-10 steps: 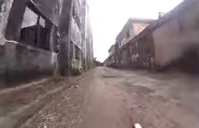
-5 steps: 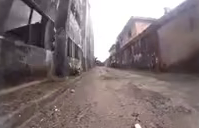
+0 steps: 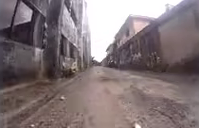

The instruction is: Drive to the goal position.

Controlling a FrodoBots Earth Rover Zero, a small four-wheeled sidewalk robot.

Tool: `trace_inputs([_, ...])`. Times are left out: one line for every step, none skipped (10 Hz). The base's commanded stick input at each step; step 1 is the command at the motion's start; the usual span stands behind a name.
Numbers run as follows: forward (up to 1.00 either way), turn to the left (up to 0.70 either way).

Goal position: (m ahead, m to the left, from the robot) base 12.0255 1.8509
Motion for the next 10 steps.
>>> trace_inputs([1.0, 0.0])
trace_inputs([1.0, 0.0])
trace_inputs([1.0, 0.0])
trace_inputs([1.0, 0.0])
trace_inputs([1.0, 0.0])
trace_inputs([1.0, 0.0])
trace_inputs([1.0, 0.0])
trace_inputs([1.0, 0.0])
trace_inputs([1.0, 0.0])
trace_inputs([1.0, 0.0])
